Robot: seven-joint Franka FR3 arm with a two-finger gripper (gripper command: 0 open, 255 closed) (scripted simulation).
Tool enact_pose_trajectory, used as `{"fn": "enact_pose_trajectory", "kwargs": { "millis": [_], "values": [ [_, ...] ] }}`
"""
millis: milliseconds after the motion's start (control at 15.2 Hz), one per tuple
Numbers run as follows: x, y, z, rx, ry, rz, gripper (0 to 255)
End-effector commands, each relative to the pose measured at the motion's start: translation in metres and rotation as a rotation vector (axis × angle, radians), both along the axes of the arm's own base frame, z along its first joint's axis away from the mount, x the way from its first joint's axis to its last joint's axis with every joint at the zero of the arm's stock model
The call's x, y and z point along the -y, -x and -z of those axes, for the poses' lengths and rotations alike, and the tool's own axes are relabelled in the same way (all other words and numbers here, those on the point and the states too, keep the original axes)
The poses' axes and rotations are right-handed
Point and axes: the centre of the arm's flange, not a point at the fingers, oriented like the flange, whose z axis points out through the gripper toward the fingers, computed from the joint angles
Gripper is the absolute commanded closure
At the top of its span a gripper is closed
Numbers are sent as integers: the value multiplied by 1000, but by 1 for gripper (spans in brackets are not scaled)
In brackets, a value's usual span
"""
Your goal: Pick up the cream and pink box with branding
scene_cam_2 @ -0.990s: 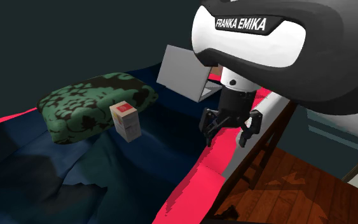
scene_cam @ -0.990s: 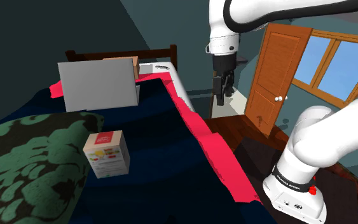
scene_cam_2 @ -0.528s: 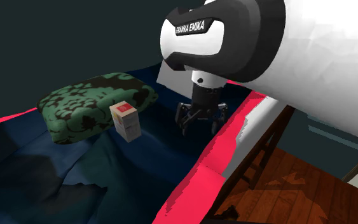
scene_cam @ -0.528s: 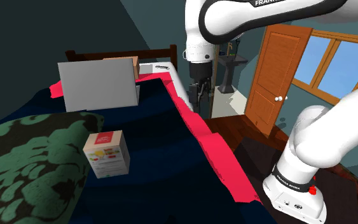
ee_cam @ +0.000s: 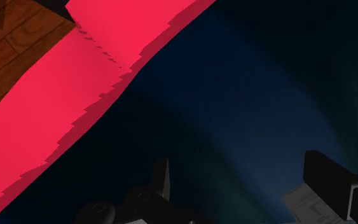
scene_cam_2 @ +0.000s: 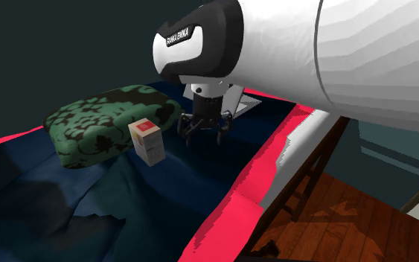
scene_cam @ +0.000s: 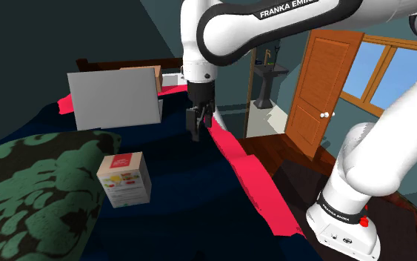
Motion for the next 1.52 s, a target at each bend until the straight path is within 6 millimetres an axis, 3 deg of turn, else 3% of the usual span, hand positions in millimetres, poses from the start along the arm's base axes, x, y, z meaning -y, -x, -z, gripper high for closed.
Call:
{"fn": "enact_pose_trajectory", "kwargs": {
  "millis": [0, 660, 1320, 1452],
  "values": [
    [-23, -15, 3, 20, -7, -23, 0],
    [-133, -67, 8, 114, -34, -135, 0],
    [-247, -107, 7, 208, -61, -247, 0],
    [-247, -107, 17, 208, -61, -247, 0]
  ]
}}
